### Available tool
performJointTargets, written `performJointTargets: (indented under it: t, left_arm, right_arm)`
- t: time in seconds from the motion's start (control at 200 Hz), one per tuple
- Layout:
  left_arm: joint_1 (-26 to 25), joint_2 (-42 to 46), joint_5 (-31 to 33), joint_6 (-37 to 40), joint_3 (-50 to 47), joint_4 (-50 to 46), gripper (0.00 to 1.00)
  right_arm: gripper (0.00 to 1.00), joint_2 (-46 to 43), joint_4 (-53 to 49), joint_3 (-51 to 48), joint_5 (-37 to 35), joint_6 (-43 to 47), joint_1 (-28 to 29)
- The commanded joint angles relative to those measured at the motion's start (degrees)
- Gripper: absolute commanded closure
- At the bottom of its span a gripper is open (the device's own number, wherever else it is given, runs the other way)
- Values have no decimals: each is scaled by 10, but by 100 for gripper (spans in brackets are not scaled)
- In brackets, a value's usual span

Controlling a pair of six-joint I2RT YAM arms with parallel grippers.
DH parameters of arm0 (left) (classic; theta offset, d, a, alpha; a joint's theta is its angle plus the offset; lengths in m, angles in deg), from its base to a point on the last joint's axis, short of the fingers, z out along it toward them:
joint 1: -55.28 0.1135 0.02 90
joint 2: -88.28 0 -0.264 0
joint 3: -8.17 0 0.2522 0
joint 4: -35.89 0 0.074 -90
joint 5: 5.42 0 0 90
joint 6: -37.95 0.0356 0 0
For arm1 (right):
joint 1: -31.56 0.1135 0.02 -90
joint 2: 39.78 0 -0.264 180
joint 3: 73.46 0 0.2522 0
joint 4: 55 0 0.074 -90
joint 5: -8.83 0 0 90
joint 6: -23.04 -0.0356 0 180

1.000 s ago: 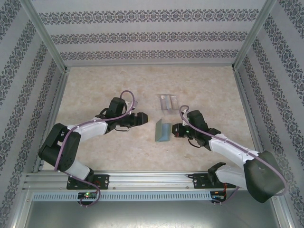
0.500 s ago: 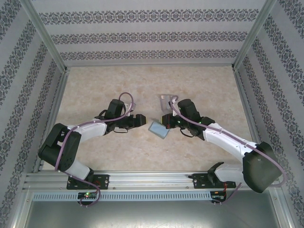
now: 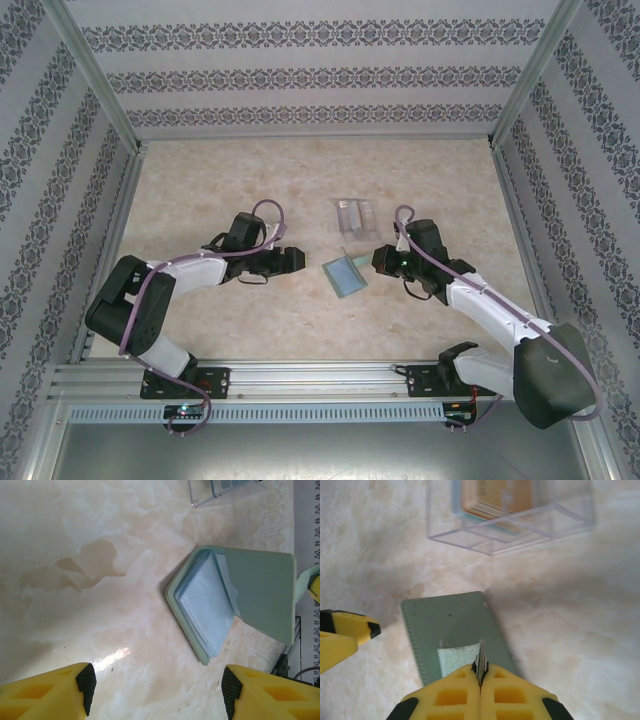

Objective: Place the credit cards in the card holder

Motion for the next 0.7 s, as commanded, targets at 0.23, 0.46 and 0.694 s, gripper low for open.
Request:
performJointTargets:
  t: [0.23, 0.46, 0.694]
  left_arm:
    - [-4, -81, -48, -46, 20, 95, 28]
    - [-42, -142, -59, -121, 43, 192, 29]
    - [-67, -186, -70, -142, 63, 234, 30]
  right_arm:
    - [100, 25, -32, -17, 36, 17, -71]
    - [100, 39, -31, -27, 31, 28, -78]
    - [100, 24, -56, -25, -32, 56, -87]
